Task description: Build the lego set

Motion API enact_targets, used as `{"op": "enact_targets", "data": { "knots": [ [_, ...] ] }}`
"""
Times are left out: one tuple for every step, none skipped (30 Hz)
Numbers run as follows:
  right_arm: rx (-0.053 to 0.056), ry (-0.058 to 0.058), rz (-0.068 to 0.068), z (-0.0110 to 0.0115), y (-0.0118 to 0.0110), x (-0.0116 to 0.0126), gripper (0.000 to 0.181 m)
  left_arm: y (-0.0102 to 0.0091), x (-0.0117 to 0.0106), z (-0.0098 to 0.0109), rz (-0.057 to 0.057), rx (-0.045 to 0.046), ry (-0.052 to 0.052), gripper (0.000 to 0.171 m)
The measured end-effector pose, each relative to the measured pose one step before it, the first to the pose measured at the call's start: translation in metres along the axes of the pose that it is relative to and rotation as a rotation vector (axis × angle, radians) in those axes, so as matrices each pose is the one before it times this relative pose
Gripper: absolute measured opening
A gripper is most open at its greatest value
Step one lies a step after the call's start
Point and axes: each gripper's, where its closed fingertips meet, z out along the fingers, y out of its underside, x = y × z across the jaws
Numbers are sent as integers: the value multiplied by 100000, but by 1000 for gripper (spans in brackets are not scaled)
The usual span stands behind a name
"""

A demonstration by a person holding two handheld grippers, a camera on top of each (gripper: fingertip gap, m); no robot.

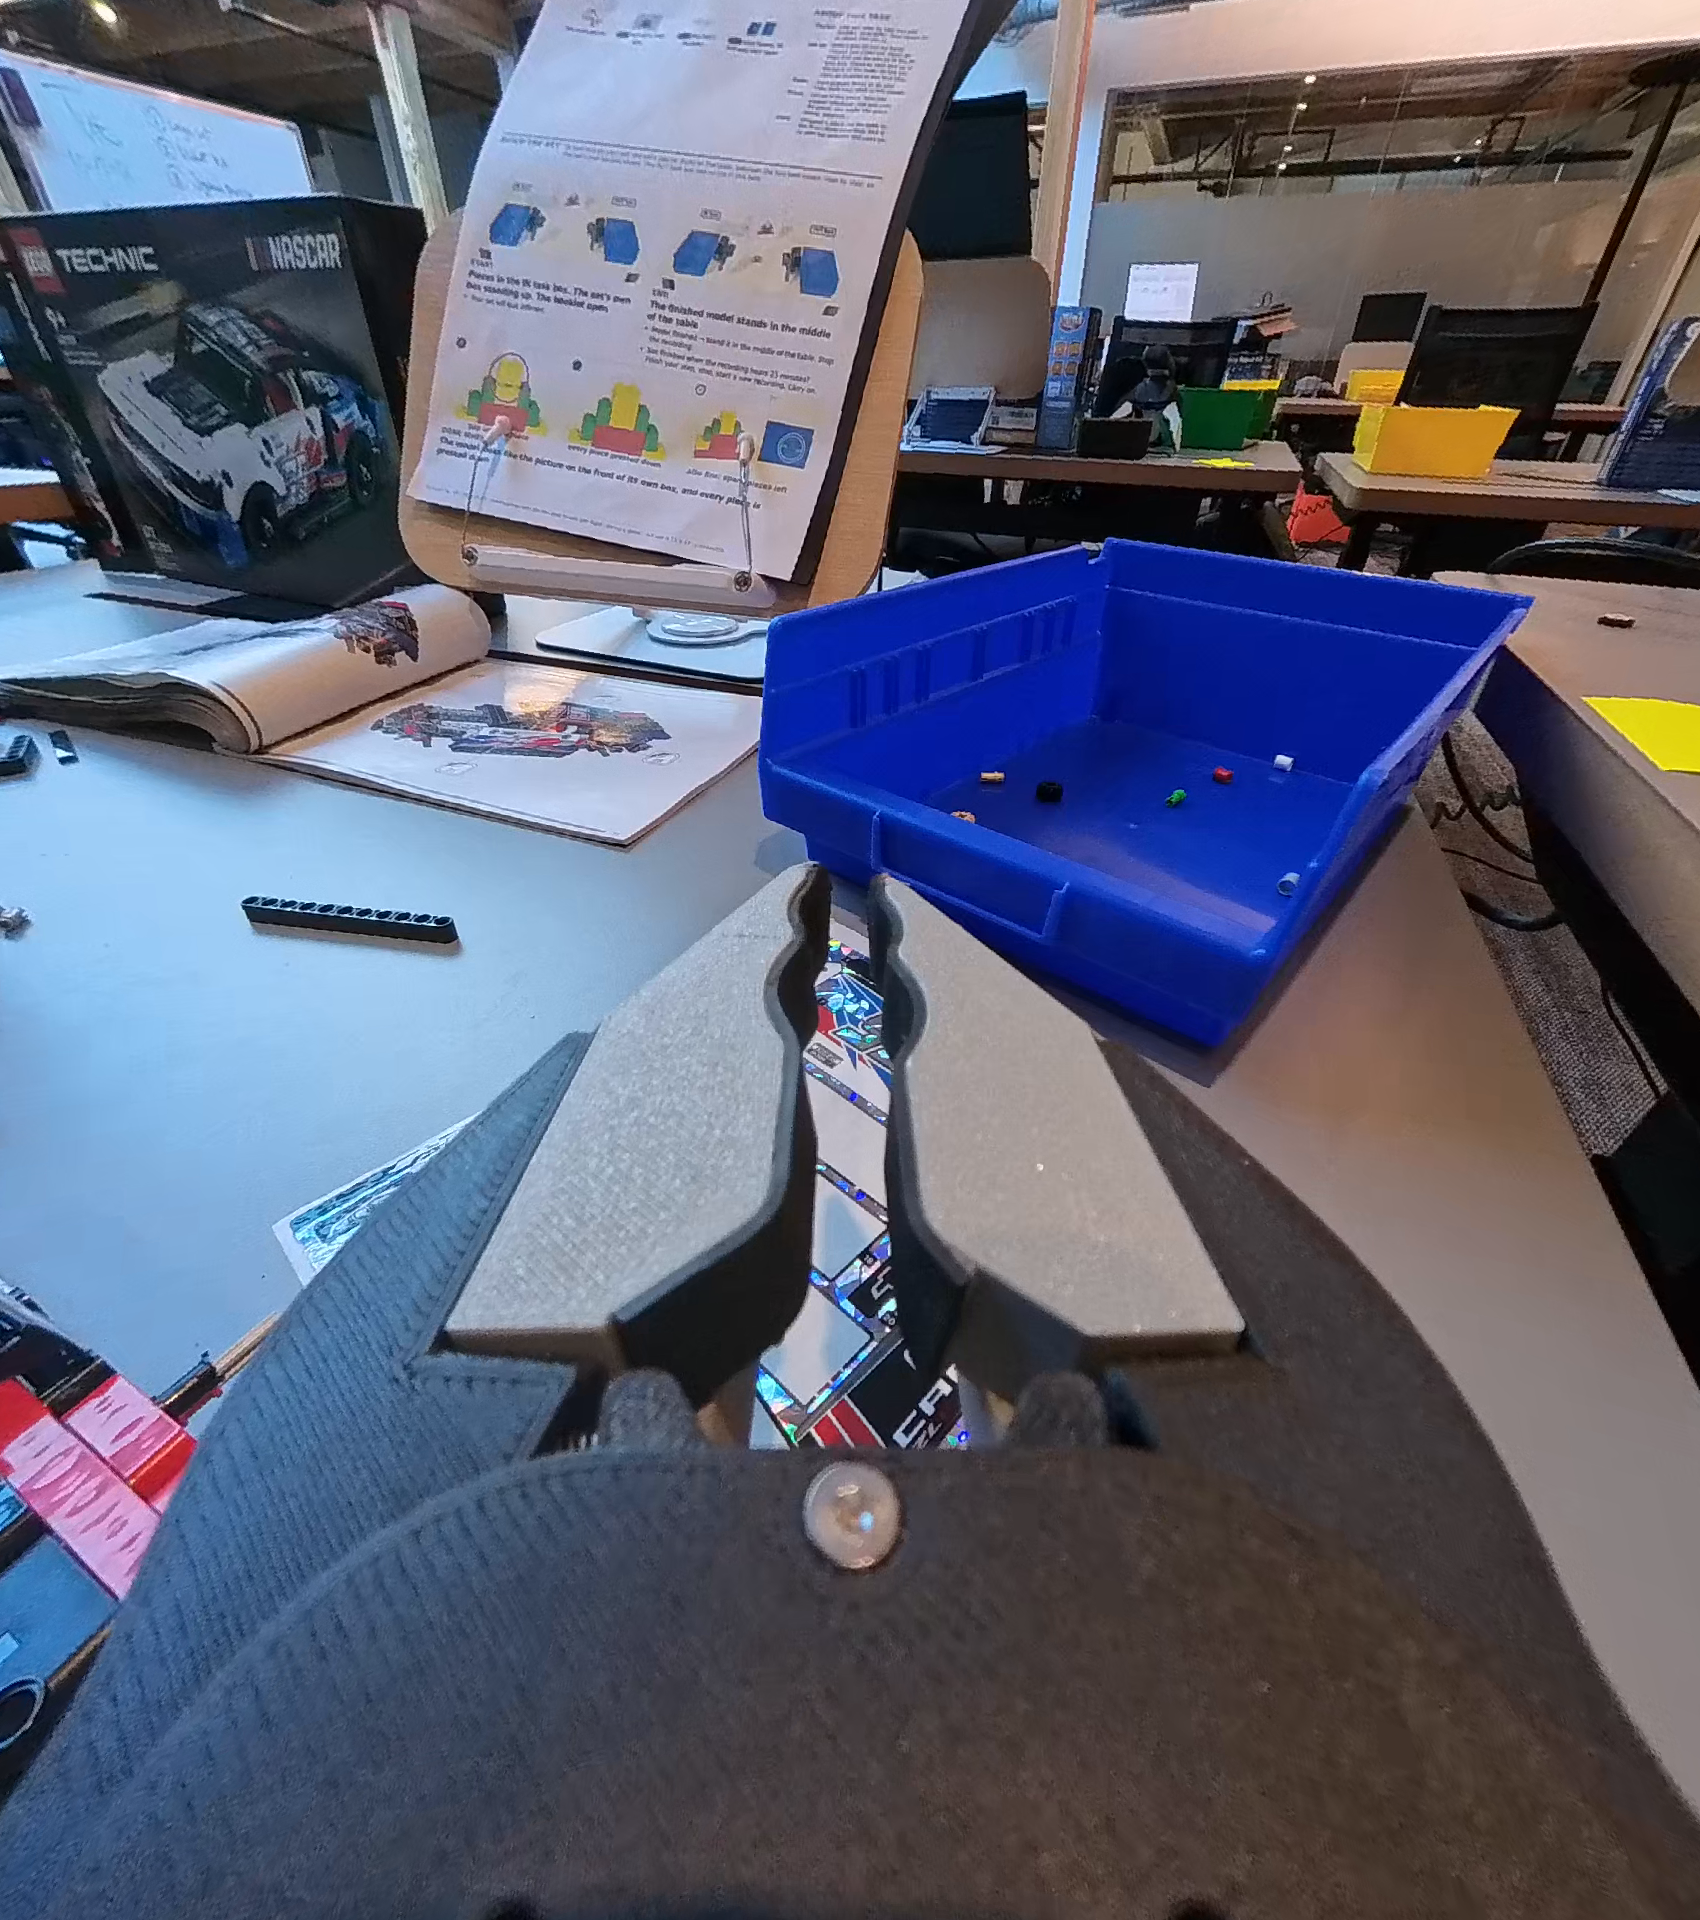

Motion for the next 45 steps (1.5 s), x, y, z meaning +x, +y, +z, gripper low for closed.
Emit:
{"op": "enact_targets", "data": {
  "knots": [
    [90,24,-27,-8,-12,-9,4,-1281,1476,683,2361,1918,3941,2],
    [140,29,27,-18,-18,3,4,-1045,1234,773,2612,819,2862,2],
    [168,32,66,-16,-12,14,4,-806,854,786,2705,-164,881,2],
    [163,19,91,-24,-21,18,4,-573,749,736,2456,-981,725,2],
    [142,1,98,-18,-19,8,4,-486,795,653,2211,-735,1387,2],
    [96,-30,83,-7,-13,4,4,-404,684,584,2063,-447,1196,2],
    [26,-87,63,2,-4,-2,4,-259,445,530,1832,-687,132,2],
    [10,-98,41,-6,-1,-9,4,-130,300,500,1601,-850,-300,2],
    [5,-88,35,7,-1,-8,4,-1,233,459,1309,-1153,-192,2],
    [-9,-85,74,0,11,-3,4,-14,98,383,973,-640,-635,2],
    [-14,-119,117,-1,2,4,4,-87,112,295,572,137,-243,2],
    [-9,-138,140,7,1,-8,4,-93,194,218,213,426,613,2],
    [-11,-140,132,-1,1,-1,4,-43,91,166,213,239,32,3],
    [-7,-126,95,0,1,-10,4,27,-104,130,377,-128,-1341,7],
    [9,-85,20,-6,-1,-6,4,82,-5,57,401,-381,-946,9],
    [22,-19,-54,2,-3,-13,4,3,116,-40,91,366,-60,9],
    [10,5,-106,1,-1,-6,4,-66,148,-121,-108,951,297,11],
    [-41,2,-125,4,5,-12,4,-44,52,-159,-319,1063,-154,11],
    [-77,-7,-109,9,10,-8,4,56,-41,-180,-575,544,-356,12],
    [-76,-16,-73,9,10,-11,4,127,-104,-210,-798,293,-579,12],
    [-42,-10,-42,4,6,-6,4,109,-97,-243,-804,624,-453,12],
    [-14,12,-18,-1,2,3,4,70,-69,-313,-844,1105,-230,12],
    [-14,29,-3,6,2,-3,4,59,-83,-365,-1060,1417,-261,13],
    [-24,32,-15,-2,3,5,4,36,-150,-435,-1335,1735,-565,13],
    [-48,23,-45,4,6,-1,4,3,-178,-482,-1712,2320,-531,13],
    [-68,56,-67,9,9,-2,4,-18,-172,-486,-2137,2699,-222,13],
    [-87,82,-96,1,12,-3,4,86,-118,-434,-2128,2129,219,13],
    [-108,104,-111,14,14,1,4,221,-280,-402,-1628,1113,-852,13],
    [-96,98,-109,14,2,0,4,279,-432,-373,-1060,697,-2024,13],
    [-82,79,-98,8,11,4,4,196,-409,-338,-1036,916,-1826,12],
    [-57,59,-79,3,8,7,4,-24,-329,-315,-1421,1915,-1290,12],
    [-79,35,-52,9,10,-6,4,-292,-333,-237,-2197,3244,-1124,12],
    [-158,-8,-51,17,11,-12,5,-551,-351,-110,-3433,4541,-1223,13],
    [-210,100,-70,6,28,12,5,-713,-478,79,-4836,5540,-2069,15],
    [-124,289,-128,5,16,21,5,-803,-775,277,-6106,6613,-4476,22],
    [-82,436,-178,15,10,38,5,-734,-847,405,-6426,7407,-5768,27],
    [-163,258,-248,8,11,4,5,-468,-581,455,-4907,7156,-4992,27],
    [-261,72,-317,30,33,-18,5,-86,-204,420,-1619,5627,-3168,27],
    [-334,91,-399,32,42,-31,5,98,-207,315,673,4010,-3528,27],
    [-490,39,-535,55,50,-50,5,-4,-135,156,2324,3385,-3635,27],
    [-731,-96,-728,80,89,-84,5,-218,44,14,3312,3606,-2326,27],
    [-1042,-136,-929,107,126,-111,5,-297,86,-57,3246,3402,-1491,27],
    [-1352,-106,-1091,141,169,-124,5,-245,44,-55,2299,2546,-1043,27],
    [-1619,-98,-1141,171,196,-127,5,-272,32,-73,601,1714,-233,28],
    [-1813,-136,-1081,193,223,-115,5,-366,132,-117,-952,2242,1148,28]
  ]
}}
